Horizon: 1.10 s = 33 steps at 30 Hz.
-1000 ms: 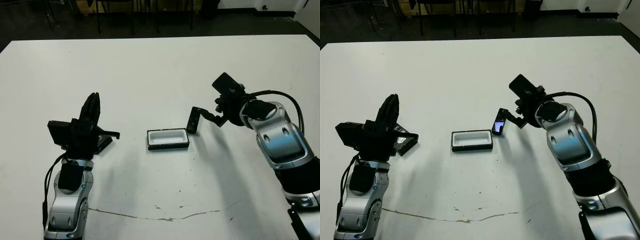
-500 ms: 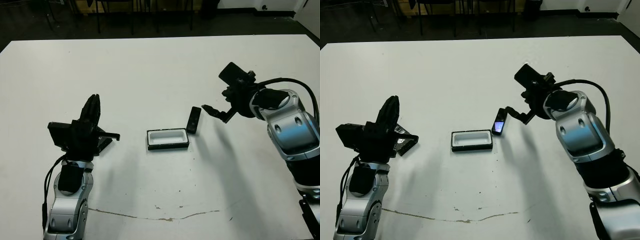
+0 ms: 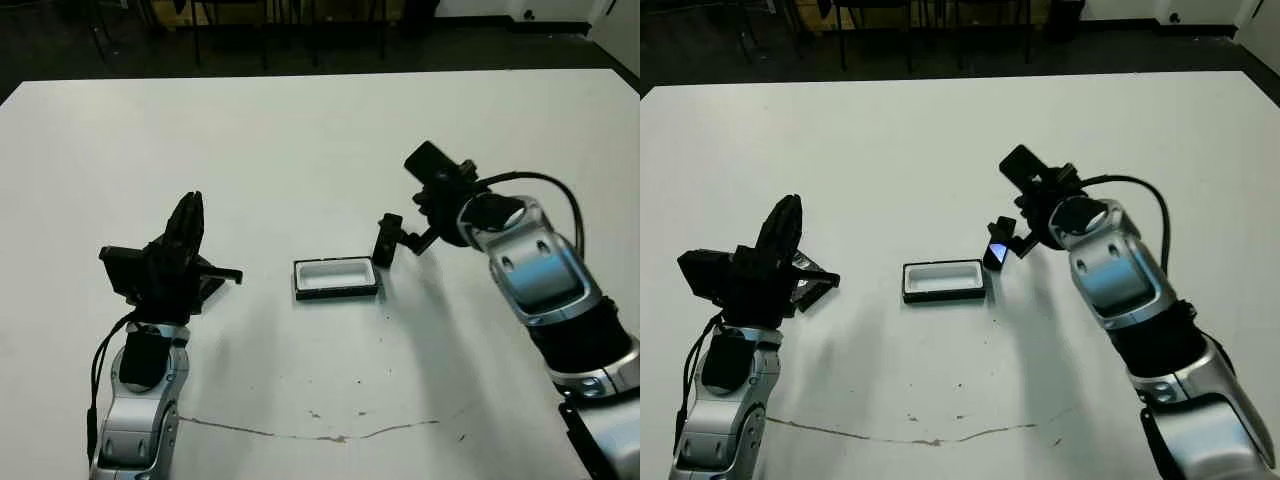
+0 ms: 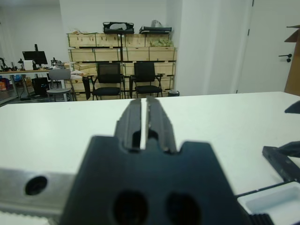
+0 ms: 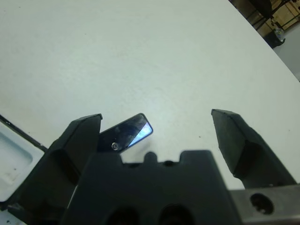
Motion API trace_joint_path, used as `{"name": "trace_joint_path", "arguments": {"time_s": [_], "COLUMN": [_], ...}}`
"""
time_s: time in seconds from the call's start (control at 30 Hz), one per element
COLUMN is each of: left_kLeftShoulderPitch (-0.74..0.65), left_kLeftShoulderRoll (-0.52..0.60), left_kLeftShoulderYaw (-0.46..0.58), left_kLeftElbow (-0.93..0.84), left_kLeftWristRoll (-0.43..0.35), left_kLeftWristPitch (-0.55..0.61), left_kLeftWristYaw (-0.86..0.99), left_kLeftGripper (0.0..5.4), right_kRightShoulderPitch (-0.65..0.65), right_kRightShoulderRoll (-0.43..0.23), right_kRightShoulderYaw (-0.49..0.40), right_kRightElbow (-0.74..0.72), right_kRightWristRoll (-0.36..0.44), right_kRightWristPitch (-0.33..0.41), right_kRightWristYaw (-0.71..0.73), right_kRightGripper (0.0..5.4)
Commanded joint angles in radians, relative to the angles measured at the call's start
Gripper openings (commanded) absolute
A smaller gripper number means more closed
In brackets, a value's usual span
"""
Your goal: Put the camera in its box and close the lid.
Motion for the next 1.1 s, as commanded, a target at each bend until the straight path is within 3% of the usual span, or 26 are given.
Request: {"name": "trace_joint_path", "arguments": {"time_s": [0.03,1.1], "left_kLeftShoulderPitch": [0.012,0.009], "left_kLeftShoulderRoll": [0.0,-0.02], "left_kLeftShoulderYaw": [-0.001,-0.02], "left_kLeftElbow": [0.011,0.035], "left_kLeftWristRoll": [0.004,0.003], "left_kLeftWristPitch": [0.013,-0.004], "left_kLeftWristYaw": [0.003,0.0], "left_kLeftGripper": [0.0,0.0], "right_kRightShoulderPitch": [-0.008,0.083], "right_kRightShoulderRoll": [0.01,0.073], "right_kRightShoulderYaw": [0.022,0.056], "right_kRightElbow": [0.029,0.1], "right_kRightWristRoll": [-0.012,-0.038], "right_kRightWristPitch": [-0.024,-0.096], "right_kRightWristYaw": [-0.01,-0.039], "right_kRightGripper": [5.38,5.38]}}
